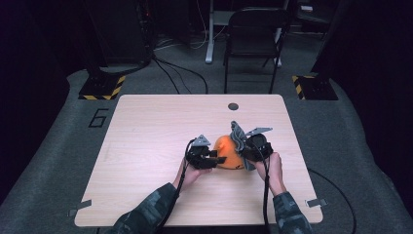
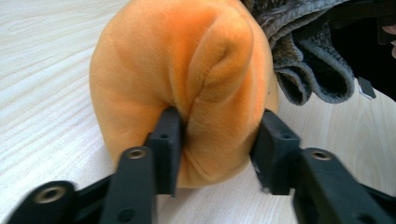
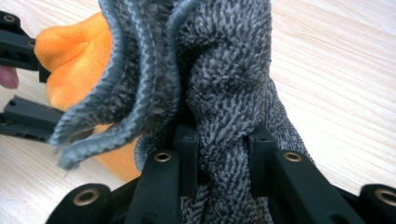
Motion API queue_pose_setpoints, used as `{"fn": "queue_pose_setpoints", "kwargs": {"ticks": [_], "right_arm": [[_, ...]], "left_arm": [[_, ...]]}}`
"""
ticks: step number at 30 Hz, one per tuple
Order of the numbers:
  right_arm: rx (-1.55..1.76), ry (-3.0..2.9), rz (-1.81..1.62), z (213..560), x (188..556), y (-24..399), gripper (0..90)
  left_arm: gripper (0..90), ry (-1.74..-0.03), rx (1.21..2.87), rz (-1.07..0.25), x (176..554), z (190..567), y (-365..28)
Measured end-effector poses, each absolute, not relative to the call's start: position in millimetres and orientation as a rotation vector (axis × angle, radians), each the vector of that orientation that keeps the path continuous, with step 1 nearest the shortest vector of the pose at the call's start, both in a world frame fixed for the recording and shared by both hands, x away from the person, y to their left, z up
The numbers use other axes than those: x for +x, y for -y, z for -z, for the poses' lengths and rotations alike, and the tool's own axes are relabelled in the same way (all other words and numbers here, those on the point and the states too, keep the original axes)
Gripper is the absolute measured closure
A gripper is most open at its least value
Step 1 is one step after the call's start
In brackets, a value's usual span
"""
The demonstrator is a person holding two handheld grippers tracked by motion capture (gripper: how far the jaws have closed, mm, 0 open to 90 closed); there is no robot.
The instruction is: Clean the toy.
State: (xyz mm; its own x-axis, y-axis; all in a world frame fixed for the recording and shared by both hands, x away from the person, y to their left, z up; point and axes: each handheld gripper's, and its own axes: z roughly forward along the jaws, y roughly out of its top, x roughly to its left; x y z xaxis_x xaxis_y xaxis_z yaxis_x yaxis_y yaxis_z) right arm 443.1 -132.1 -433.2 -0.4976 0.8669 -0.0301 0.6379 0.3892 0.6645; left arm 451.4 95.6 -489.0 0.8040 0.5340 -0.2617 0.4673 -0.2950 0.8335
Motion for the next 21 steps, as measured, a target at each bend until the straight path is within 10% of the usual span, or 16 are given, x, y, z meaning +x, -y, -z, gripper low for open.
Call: {"fn": "queue_pose_setpoints", "kwargs": {"ticks": [10,21], "right_arm": [[1.326,-2.274,-0.854,435,448,137,71.4],[1.344,-2.276,-0.861,436,450,138,71.4]], "left_arm": [[25.9,-0.635,1.981,-0.193,450,493,-103],[20.6,-0.544,2.049,-0.386,445,506,-94]]}}
